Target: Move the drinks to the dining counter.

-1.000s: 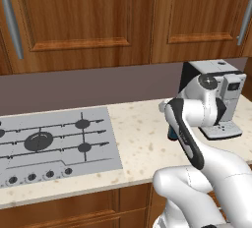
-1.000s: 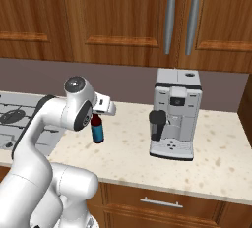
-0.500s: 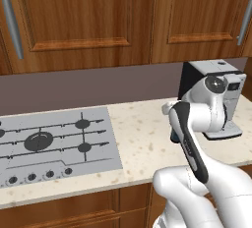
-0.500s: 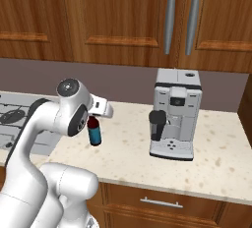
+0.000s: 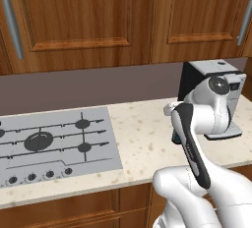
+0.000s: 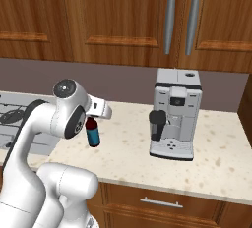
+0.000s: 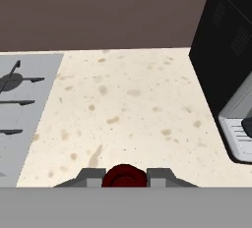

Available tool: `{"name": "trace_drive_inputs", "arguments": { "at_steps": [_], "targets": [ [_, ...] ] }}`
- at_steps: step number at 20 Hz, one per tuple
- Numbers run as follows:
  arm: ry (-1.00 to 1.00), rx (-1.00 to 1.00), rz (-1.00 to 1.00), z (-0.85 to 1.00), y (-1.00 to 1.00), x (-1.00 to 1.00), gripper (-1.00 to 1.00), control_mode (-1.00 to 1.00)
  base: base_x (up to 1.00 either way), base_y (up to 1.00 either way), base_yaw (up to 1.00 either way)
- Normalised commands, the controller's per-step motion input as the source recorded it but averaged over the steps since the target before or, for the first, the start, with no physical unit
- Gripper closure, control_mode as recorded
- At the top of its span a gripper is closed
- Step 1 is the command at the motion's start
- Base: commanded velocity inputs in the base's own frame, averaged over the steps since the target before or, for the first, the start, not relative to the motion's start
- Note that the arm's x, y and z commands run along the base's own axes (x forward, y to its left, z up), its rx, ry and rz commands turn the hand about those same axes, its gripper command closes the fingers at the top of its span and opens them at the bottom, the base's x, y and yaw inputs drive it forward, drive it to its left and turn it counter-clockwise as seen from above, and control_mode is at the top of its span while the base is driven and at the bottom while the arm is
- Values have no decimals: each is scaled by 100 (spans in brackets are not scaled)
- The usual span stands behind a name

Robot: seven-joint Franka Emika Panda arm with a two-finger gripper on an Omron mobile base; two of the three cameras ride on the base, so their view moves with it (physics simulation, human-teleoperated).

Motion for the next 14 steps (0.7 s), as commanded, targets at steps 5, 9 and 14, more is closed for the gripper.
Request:
{"name": "trace_drive_inputs", "arguments": {
  "at_steps": [5,9,14],
  "targets": [
    [1,0,0,1,0,-5,100,-100,0,0,0],
    [0,0,0,0,2,-1,100,-100,0,0,0],
    [0,0,0,0,0,0,100,100,-11,0,0]
  ]
}}
